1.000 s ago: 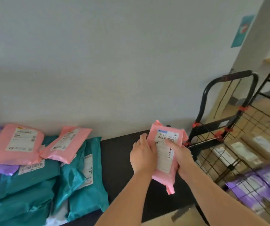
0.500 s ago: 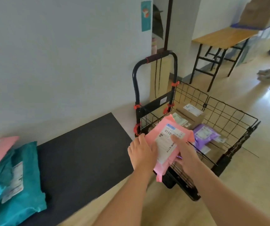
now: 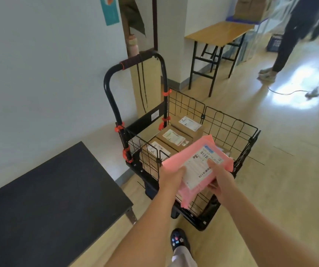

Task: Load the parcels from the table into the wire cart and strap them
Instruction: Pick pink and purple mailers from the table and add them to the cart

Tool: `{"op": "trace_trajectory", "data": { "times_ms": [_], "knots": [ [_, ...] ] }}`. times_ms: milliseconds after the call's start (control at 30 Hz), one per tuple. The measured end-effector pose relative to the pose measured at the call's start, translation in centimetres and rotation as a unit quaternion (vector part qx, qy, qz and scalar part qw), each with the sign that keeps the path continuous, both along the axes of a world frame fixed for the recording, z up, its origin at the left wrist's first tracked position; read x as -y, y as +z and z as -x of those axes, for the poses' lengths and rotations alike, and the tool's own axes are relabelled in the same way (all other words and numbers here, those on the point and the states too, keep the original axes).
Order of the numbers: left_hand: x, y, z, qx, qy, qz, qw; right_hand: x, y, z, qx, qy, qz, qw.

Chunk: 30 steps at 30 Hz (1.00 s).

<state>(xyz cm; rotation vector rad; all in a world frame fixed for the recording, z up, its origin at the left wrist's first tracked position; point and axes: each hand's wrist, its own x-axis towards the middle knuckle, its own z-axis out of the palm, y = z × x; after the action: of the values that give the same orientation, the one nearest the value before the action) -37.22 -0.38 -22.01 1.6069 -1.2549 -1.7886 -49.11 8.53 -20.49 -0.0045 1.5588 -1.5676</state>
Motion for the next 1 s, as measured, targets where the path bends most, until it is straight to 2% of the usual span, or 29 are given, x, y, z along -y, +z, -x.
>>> {"op": "trace_trajectory", "data": {
  "times_ms": [200, 333, 567, 633, 733, 867, 1000],
  "knots": [
    [4.2, -1.9, 6.4, -0.003, -0.021, -0.05, 0.999, 3.6, -1.8, 7.5, 0.01, 0.022, -0.027, 0.999],
    [7.3, -3.5, 10.7, 0.044, -0.03, -0.051, 0.997, 6.8, -3.5, 11.7, 0.006, 0.03, -0.103, 0.994],
    [11.9, -6.2, 15.0, 0.138, -0.052, -0.043, 0.988, 10.0, -5.0, 18.7, -0.108, -0.016, -0.233, 0.966],
    [12.8, -7.1, 15.6, 0.141, -0.056, -0.054, 0.987, 10.7, -5.2, 20.3, -0.165, 0.043, -0.26, 0.95],
    [13.5, -8.7, 16.1, 0.149, -0.069, -0.062, 0.984, 11.3, -5.9, 21.6, -0.212, 0.184, -0.287, 0.916],
    [13.8, -10.7, 16.7, 0.173, -0.077, -0.064, 0.98, 12.4, -7.5, 22.2, -0.219, 0.296, -0.295, 0.882],
    [13.7, -12.8, 17.6, 0.19, -0.035, -0.099, 0.976, 13.9, -9.7, 23.6, -0.208, 0.38, -0.326, 0.84]
  ]
}}
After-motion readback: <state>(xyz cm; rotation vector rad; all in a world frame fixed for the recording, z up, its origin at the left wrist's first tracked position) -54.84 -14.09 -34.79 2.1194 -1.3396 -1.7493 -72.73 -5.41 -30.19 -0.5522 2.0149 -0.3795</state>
